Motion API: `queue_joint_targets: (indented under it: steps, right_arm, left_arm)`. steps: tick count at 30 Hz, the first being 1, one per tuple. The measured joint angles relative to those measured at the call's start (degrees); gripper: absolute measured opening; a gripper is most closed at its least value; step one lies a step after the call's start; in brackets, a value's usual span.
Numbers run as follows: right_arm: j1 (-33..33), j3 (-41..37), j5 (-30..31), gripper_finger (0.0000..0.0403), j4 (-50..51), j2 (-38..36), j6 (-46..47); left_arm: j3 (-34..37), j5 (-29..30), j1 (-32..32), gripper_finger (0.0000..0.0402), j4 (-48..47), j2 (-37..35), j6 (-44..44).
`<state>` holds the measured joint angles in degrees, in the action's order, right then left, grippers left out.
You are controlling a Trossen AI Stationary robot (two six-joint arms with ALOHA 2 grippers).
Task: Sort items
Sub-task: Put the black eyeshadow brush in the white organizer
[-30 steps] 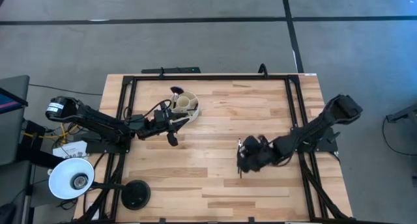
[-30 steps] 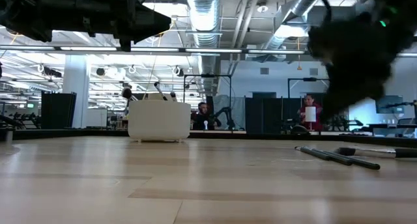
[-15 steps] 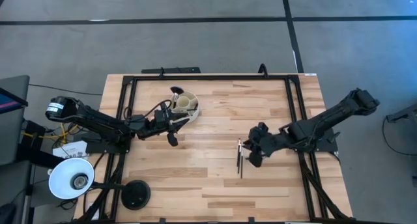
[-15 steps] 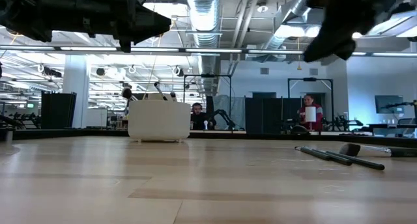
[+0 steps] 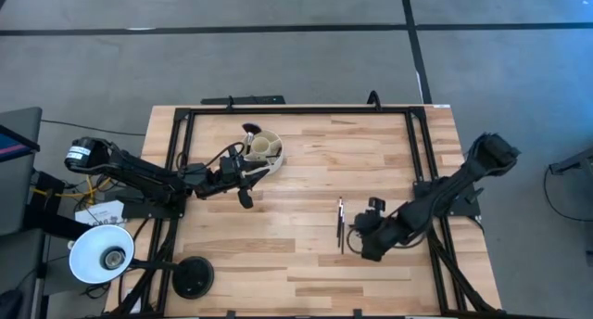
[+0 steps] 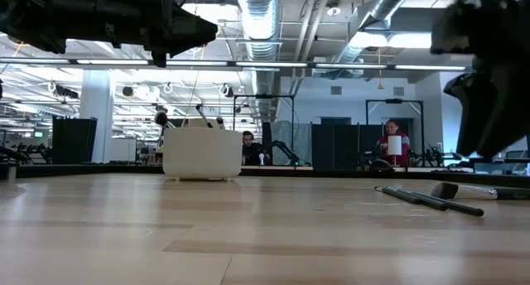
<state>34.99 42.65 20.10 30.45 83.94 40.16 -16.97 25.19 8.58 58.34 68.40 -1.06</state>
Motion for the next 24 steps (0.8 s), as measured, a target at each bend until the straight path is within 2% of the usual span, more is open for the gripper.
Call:
queue_joint_targets:
  steps: [5, 12, 19, 24]
  right_arm:
    - [-1.16, 0.0, 0.85, 0.0185, 0.47, 4.12, -0.16]
    - [-3.16, 0.1, 0.81, 0.017, -0.2, 8.79, -0.93]
    - [-4.89, 0.13, 0.62, 0.014, -4.08, 9.72, -7.21]
    - [-6.05, 0.14, -0.56, 0.0091, -4.49, 9.66, -7.21]
  left_arm:
    - [0.0, 0.0, 0.0, 0.0102, 0.0, 0.0, 0.0]
    - [0.0, 0.0, 0.0, 0.0102, 0.0, 0.0, 0.0]
    - [0.0, 0.0, 0.0, 0.0102, 0.0, 0.0, 0.0]
    - [0.0, 0.0, 0.0, 0.0102, 0.0, 0.0, 0.0]
